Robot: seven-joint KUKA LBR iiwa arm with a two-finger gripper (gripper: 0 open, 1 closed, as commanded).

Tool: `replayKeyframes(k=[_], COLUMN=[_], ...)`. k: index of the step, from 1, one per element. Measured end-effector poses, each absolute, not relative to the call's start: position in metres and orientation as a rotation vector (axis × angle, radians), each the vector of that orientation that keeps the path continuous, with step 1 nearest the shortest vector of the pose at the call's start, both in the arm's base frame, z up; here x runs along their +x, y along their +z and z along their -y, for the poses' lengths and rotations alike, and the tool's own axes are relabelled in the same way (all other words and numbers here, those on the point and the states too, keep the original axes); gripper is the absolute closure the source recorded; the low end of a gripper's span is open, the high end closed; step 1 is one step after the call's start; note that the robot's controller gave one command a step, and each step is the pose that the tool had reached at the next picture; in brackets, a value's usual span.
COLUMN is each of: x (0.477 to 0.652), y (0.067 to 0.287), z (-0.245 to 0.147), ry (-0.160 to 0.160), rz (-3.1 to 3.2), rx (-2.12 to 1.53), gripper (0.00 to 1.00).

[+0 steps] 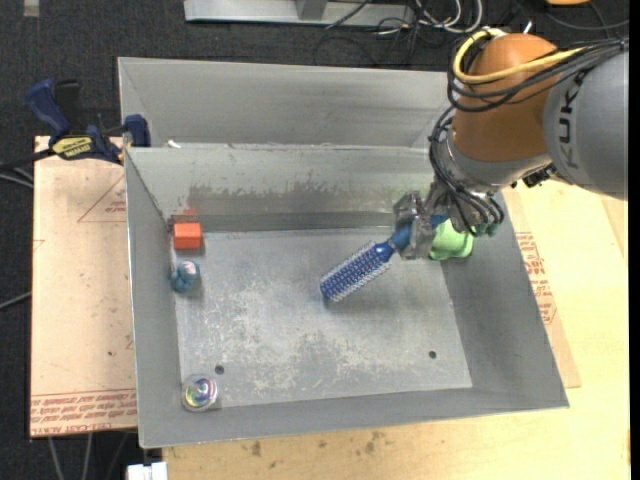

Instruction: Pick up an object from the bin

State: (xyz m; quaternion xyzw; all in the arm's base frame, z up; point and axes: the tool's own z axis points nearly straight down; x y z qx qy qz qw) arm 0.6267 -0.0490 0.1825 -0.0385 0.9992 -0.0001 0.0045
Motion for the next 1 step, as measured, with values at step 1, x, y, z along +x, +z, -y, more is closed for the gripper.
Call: replayKeyframes(k=[1], x=[0.608], y=[0.2675], z=[0.0867], ry=[-0.004], rz=[-3.131], rx=[-0.077], gripper=[1.0])
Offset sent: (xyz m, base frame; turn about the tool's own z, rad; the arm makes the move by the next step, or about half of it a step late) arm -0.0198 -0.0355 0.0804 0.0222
